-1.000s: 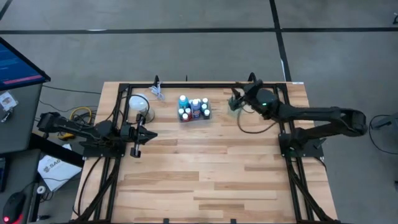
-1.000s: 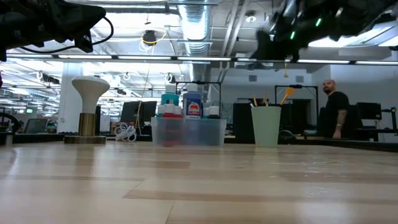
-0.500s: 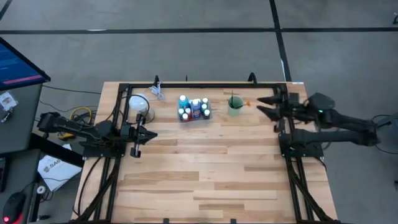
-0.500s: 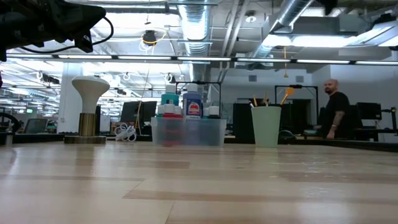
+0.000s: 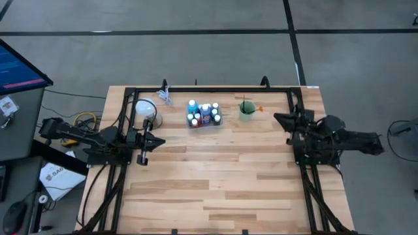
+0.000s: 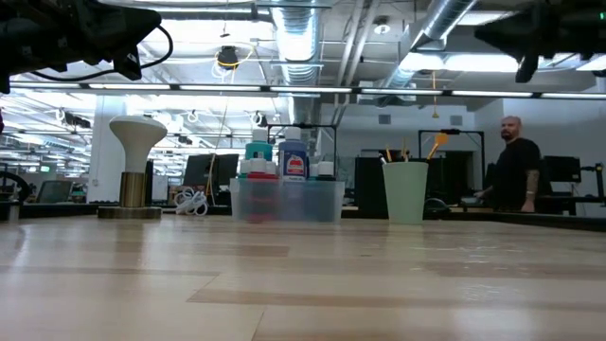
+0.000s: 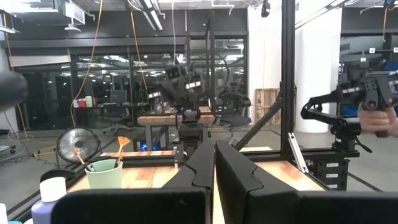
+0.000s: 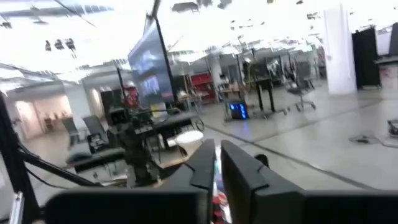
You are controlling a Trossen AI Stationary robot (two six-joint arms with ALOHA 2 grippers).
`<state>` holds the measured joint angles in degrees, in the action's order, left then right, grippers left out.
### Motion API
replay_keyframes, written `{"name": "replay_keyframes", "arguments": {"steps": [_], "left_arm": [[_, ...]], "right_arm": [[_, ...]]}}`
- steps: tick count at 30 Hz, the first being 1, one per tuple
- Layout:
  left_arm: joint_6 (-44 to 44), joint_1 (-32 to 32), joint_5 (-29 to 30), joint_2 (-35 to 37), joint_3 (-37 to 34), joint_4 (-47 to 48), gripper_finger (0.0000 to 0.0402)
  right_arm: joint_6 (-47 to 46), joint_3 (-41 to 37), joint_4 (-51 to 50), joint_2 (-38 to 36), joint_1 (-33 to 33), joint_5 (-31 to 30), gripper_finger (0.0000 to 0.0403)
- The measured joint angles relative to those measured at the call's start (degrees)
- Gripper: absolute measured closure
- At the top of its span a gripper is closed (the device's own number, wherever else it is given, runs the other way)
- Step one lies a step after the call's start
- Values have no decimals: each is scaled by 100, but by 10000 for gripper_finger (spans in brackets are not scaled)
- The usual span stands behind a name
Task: Pick & Place Paint Supplies
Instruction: Return to Home Position
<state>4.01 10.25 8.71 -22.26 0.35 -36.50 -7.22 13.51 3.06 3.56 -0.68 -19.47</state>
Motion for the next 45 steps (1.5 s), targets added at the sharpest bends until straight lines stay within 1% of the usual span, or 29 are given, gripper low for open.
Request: {"name": "replay_keyframes", "arguments": {"steps": [3,7,11,14,21,26,27,29,31,33,45], "left_arm": [[0,0,-1,1,0,0,400],[0,-1,0,0,-1,-1,400],[0,0,0,2,0,-1,400],[0,1,-1,1,-1,0,400],[1,0,-2,2,-1,-1,400],[0,-1,0,0,-1,-1,400],[0,0,0,2,-1,-1,400],[0,-1,-2,2,1,-1,400],[0,1,-2,2,1,-1,400],[0,-1,-2,2,-1,-1,400],[0,-1,-2,2,1,-1,400]], "right_arm": [[110,-505,296,-349,129,-6,399],[139,-815,512,-317,290,72,394],[152,-1092,687,-340,417,435,401],[247,-1294,1064,-340,517,593,399],[458,-1308,798,-344,598,595,401],[461,-1310,296,-342,596,631,401],[441,-1310,140,-342,596,746,401],[464,-1310,-104,-342,596,1163,402],[466,-1313,-165,-332,596,1688,402],[468,-1313,-215,-329,597,1999,402],[476,-1315,-224,-325,378,1948,399]]}}
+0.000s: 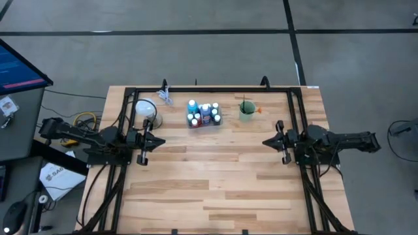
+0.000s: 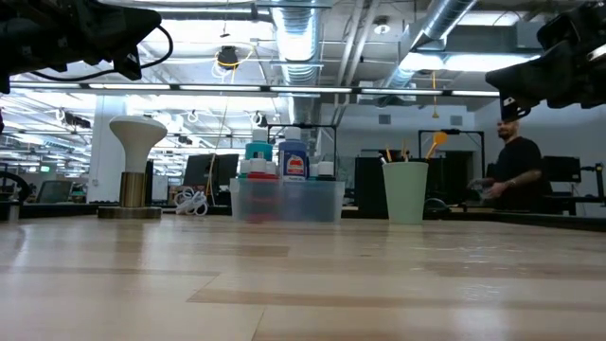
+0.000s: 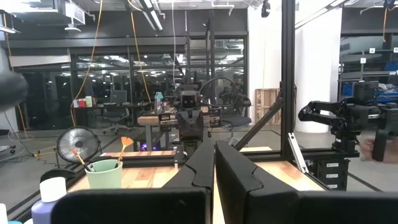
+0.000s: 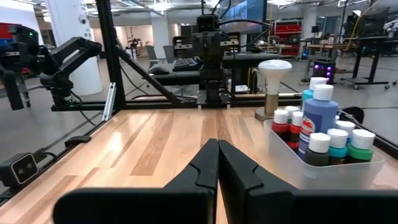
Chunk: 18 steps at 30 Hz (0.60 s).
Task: Pick & Place Paint Supplies
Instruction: Return to Home Position
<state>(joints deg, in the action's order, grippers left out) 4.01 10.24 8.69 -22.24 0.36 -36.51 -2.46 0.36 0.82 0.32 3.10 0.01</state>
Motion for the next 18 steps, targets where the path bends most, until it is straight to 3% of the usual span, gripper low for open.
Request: {"name": "replay_keyframes", "arguments": {"steps": [18], "left_arm": [[0,0,0,0,-2,0,400]], "right_arm": [[-11,-6,0,2,-23,-2,392]]}}
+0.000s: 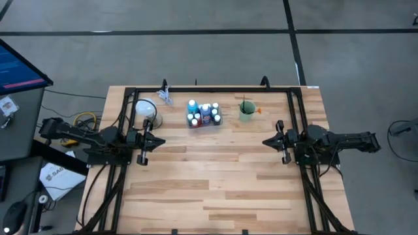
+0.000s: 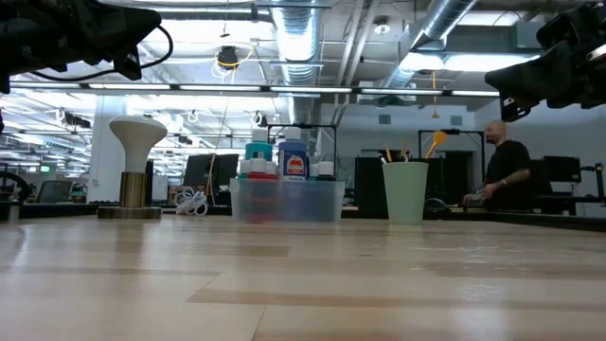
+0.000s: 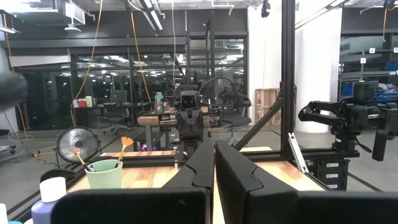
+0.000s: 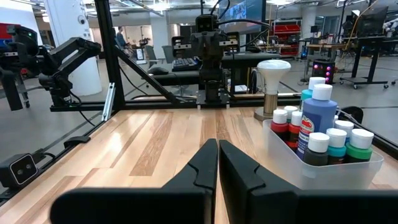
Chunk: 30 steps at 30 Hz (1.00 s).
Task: Pick & Place Paint Supplies
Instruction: Return to Home Position
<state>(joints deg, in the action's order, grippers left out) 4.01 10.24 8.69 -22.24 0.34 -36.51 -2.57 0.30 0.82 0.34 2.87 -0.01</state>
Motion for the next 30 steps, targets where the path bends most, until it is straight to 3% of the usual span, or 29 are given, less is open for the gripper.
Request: {"name": "replay_keyframes", "arguments": {"steps": [30], "left_arm": [[0,0,0,64,0,4,400]], "right_arm": [[0,-3,0,0,0,-1,392]]}}
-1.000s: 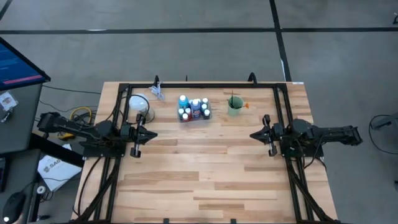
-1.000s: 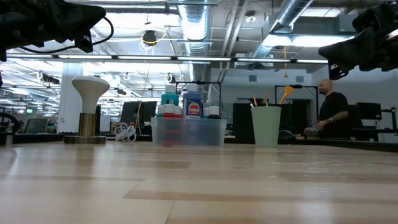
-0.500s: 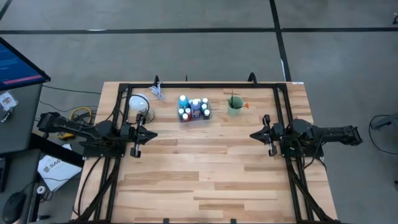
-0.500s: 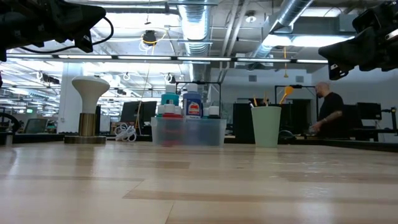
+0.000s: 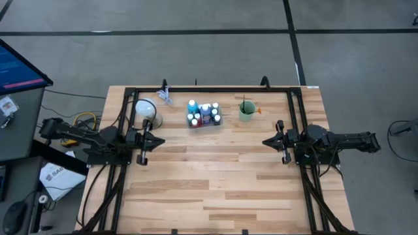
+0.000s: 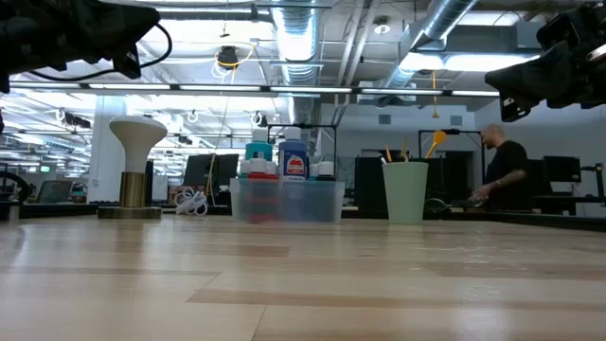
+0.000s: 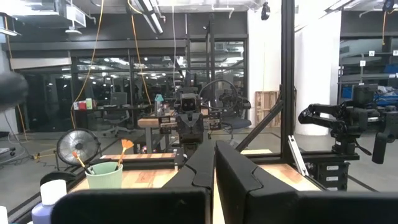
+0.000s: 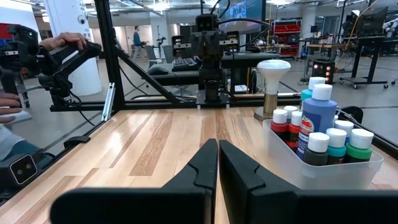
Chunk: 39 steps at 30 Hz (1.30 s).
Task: Pick & Place Paint Supplies
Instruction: Return to Home Position
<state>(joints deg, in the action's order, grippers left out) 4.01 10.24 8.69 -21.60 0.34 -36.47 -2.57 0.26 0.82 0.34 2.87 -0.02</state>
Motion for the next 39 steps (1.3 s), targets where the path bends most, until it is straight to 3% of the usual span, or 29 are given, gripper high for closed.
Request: {"name": "replay_keyframes", "arguments": {"steps": [6,13,19,29,39], "left_arm": [[-39,0,2,432,0,258,400],[-297,-76,-4,1398,1,1884,400],[-500,-554,-77,2157,1,3057,400],[-791,-1603,-1074,2161,2,3484,400],[-754,-1928,-1060,2120,2,3395,400]], "right_arm": [[0,-1,0,2,0,-1,392],[0,-1,0,2,0,-1,392],[0,-1,0,1,0,0,392],[0,-1,-2,-2,0,-2,392],[0,-1,-1,-2,0,-2,392]]}}
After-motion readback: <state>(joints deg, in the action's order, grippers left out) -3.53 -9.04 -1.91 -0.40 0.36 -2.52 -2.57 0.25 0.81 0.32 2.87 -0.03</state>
